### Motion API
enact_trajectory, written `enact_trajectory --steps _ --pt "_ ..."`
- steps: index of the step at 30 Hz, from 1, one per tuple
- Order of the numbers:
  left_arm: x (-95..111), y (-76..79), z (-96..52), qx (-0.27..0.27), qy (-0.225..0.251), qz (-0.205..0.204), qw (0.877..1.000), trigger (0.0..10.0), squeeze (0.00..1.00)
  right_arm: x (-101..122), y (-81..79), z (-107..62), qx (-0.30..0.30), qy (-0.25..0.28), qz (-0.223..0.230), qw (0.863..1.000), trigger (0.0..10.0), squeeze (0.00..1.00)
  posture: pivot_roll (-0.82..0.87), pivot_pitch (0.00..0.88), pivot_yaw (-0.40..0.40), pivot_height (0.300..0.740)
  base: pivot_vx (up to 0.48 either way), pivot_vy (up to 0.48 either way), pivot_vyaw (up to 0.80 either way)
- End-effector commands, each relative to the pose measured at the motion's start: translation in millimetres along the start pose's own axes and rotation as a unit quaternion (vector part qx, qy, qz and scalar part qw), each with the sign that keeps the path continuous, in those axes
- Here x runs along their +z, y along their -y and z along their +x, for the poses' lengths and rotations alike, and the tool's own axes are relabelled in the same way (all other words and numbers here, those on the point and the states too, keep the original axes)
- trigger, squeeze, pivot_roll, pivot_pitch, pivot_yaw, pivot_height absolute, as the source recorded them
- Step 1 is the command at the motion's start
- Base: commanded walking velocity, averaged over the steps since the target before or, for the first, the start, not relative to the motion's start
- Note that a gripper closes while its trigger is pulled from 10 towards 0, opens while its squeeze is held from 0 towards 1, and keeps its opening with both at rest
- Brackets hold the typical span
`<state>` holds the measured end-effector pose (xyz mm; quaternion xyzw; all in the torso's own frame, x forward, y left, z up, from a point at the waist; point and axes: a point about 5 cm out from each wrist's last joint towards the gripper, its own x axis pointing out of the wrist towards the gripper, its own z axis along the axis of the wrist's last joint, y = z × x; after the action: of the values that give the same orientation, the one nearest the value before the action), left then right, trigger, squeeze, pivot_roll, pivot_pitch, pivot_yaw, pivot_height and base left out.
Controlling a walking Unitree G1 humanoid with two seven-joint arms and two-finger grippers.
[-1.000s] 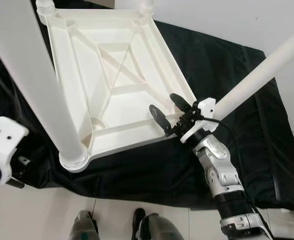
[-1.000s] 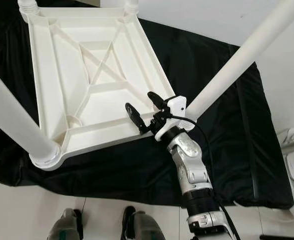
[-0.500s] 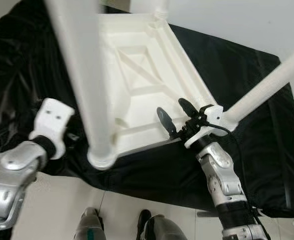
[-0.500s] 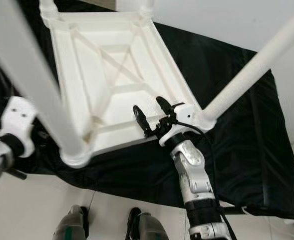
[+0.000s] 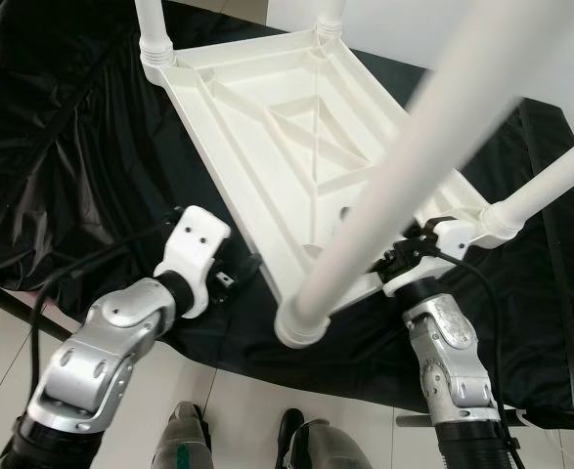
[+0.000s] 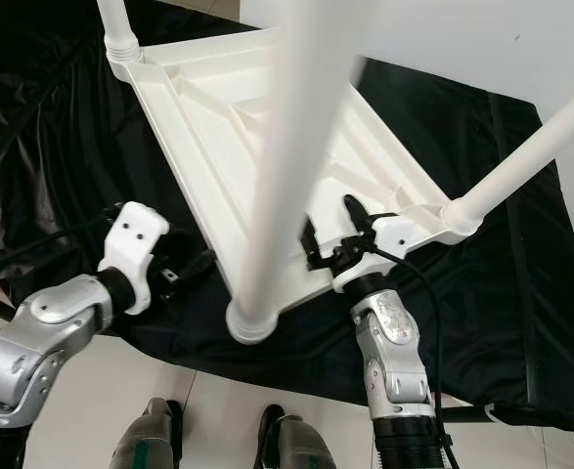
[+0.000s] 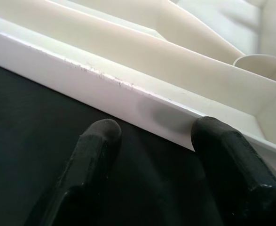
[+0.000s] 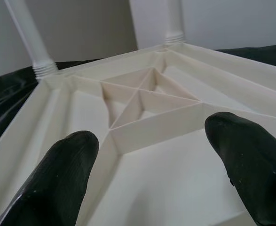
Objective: Building children table
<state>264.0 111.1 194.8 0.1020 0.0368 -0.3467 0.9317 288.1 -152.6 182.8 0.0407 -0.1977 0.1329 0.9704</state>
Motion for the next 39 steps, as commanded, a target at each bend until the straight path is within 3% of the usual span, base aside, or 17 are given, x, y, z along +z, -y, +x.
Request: enact_trajectory --steps 1,8,11,17,19,22,25,28,31,37,39 --pt "-0.2 -2.9 1.6 0.007 0.003 0.027 1.0 10.0 0.0 -4.0 5.5 -8.8 -0.037 -0.015 -0.01 0.999 10.0 0.0 0.13 0.237 -0.08 0.74 0.0 0.0 0.0" --pt "-10.6 -22.7 -7.5 0.001 -0.019 0.078 0.997 10.0 0.0 -9.5 3.0 -18.5 -0.06 -0.032 -0.01 0.998 10.0 0.0 0.13 0.231 -0.092 0.74 0.0 0.0 0.0" --pt "-15.2 -49.8 -14.6 0.011 -0.037 0.113 0.993 10.0 0.0 -13.6 5.6 -30.3 -0.074 -0.051 -0.016 0.996 10.0 0.0 0.13 0.233 -0.099 0.74 0.0 0.0 0.0" --pt "-19.3 -76.3 -16.6 0.034 -0.049 0.126 0.99 10.0 0.0 -11.6 12.0 -42.7 -0.1 -0.055 -0.029 0.993 10.0 0.0 0.12 0.236 -0.093 0.74 0.0 0.0 0.0" --pt "-17.0 -92.3 -15.2 0.052 -0.053 0.143 0.987 10.0 0.0 -12.3 6.9 -51.5 -0.099 -0.062 -0.027 0.993 10.0 0.0 0.11 0.237 -0.093 0.74 0.0 0.0 0.0" --pt "-14.5 -102.8 -14.0 0.061 -0.052 0.161 0.984 10.0 0.0 -12.7 2.2 -55.5 -0.092 -0.067 -0.019 0.993 10.0 0.0 0.1 0.235 -0.091 0.74 0.0 0.0 0.0" --pt "-14.0 -106.7 -13.1 0.061 -0.049 0.169 0.982 10.0 0.0 -12.8 0.4 -57.1 -0.089 -0.069 -0.016 0.994 10.0 0.0 0.1 0.235 -0.091 0.74 0.0 0.0 0.0" --pt "-4.0 -118.6 1.3 0.064 -0.021 0.172 0.983 10.0 0.0 -14.9 -4.4 -57.8 -0.076 -0.074 -0.017 0.994 10.0 0.0 0.1 0.231 -0.089 0.74 0.0 0.0 0.0" --pt "-0.8 -120.9 7.1 0.07 -0.01 0.161 0.984 10.0 0.0 -14.9 -5.7 -56.2 -0.074 -0.072 -0.015 0.995 10.0 0.0 0.1 0.229 -0.089 0.74 0.0 0.0 0.0" --pt "-1.5 -118.4 17.5 0.064 0.015 0.156 0.986 10.0 0.0 -11.5 -7.6 -52.2 -0.069 -0.066 -0.015 0.995 10.0 0.0 0.07 0.226 -0.082 0.74 0.0 0.0 0.0" --pt "-4.3 -108.0 21.7 0.034 0.028 0.162 0.986 10.0 0.0 -11.0 -7.0 -52.6 -0.064 -0.068 -0.016 0.996 10.0 0.0 0.07 0.226 -0.082 0.74 0.0 0.0 0.0"
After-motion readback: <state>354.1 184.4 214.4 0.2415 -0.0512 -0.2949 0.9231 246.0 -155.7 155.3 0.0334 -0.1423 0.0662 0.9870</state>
